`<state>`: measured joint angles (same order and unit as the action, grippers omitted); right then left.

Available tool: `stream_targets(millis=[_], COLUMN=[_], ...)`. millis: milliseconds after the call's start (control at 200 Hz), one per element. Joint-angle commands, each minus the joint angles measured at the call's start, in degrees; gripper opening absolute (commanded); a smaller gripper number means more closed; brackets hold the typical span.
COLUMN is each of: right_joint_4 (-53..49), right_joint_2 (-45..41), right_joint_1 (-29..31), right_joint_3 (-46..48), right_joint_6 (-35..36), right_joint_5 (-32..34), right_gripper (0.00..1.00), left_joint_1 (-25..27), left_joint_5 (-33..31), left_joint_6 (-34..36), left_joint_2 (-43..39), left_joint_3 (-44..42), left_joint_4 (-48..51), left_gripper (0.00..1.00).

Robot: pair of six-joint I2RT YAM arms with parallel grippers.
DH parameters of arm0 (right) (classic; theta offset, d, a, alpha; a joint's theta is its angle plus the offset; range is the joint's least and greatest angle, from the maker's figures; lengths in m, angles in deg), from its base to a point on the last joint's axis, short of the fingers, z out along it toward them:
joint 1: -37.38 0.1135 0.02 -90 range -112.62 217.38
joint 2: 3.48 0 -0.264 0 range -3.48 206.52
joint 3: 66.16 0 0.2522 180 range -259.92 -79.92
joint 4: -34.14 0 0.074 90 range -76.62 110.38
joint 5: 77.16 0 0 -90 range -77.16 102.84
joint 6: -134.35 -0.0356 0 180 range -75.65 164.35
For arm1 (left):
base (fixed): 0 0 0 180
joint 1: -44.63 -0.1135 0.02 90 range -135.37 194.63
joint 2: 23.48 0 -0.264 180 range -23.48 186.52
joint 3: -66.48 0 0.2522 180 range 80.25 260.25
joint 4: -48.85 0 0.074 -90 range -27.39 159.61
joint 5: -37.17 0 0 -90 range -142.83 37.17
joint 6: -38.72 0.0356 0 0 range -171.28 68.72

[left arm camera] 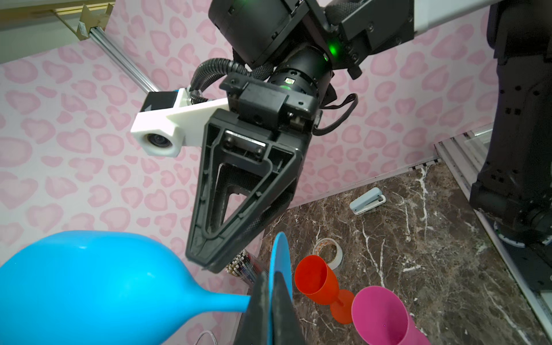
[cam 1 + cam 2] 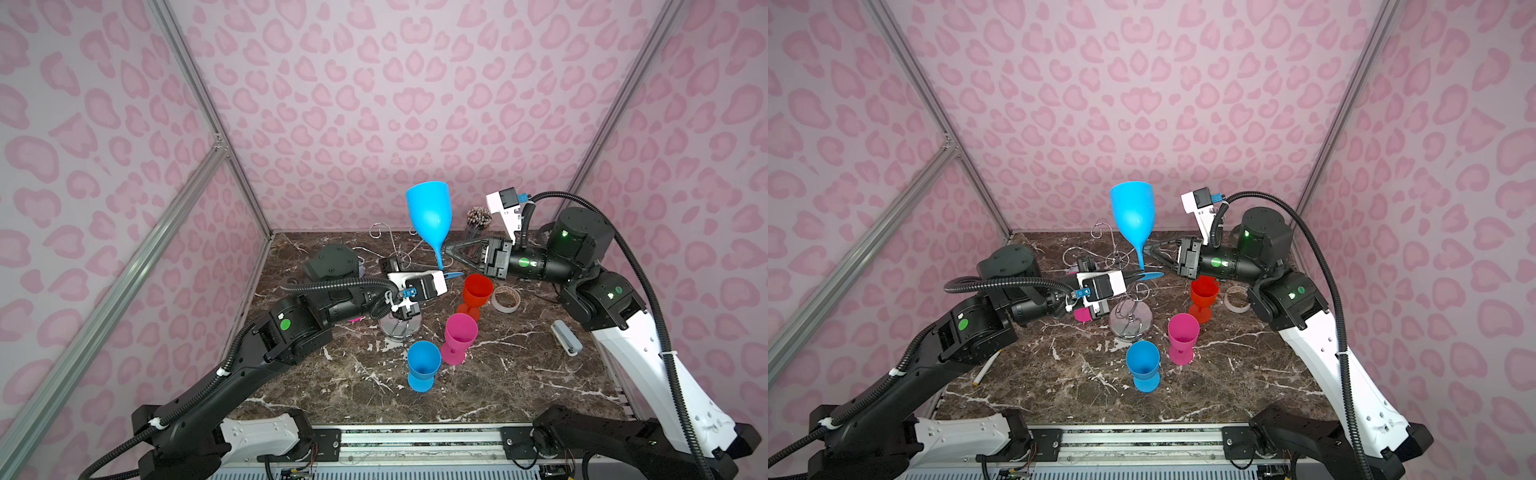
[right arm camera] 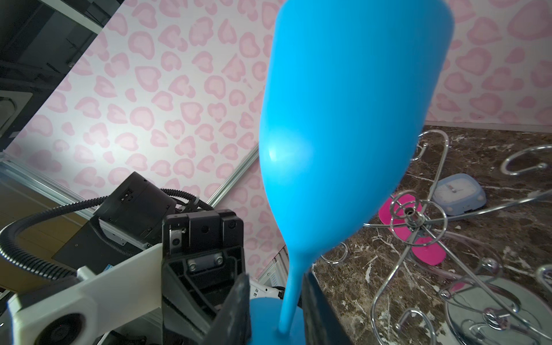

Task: Take the wine glass off the wine glass rack
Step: 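Grasp the blue glass stem with the right gripper while the left gripper holds the base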

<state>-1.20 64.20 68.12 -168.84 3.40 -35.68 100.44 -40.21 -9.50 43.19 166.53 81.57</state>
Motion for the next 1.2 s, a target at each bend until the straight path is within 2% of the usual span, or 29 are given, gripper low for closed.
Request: stream_targets(millis=[0,250,850,1050,1195], right_joint_4=[-1.17,-0.95,-1.09,-0.65,-0.74], right_joint_2=[-0.78,-2.2,-1.02,-0.27,-0.09], right_joint_1=[0.07,0.31,3.5,4.29,4.43], right_joint_3=[1.22,3.18,3.32,3.32,3.32], right_joint_6=[1.02,0.48,1.13,1.31,1.4], right_joint_5=[0.2,1.43,4.69,5.68,6.49], right_gripper=[0.32,0.32,0.3,0.21,0.06], left_joint_1=[1.61,4.21,5.53,5.71,5.71], left_joint_5=[-5.06,-8.3,-8.66,-8.76,-9.02], left_joint_6=[7.01,11.08,12.1,12.27,12.19], left_joint_2=[0.09,0.2,0.65,0.58,0.56], left_joint_3=[-0.79,-1.73,-1.55,-1.64,-1.88], left_joint_4=[-1.02,-1.08,-1.05,-1.03,-1.02], left_gripper=[0.04,0.04,0.04,0.04,0.04])
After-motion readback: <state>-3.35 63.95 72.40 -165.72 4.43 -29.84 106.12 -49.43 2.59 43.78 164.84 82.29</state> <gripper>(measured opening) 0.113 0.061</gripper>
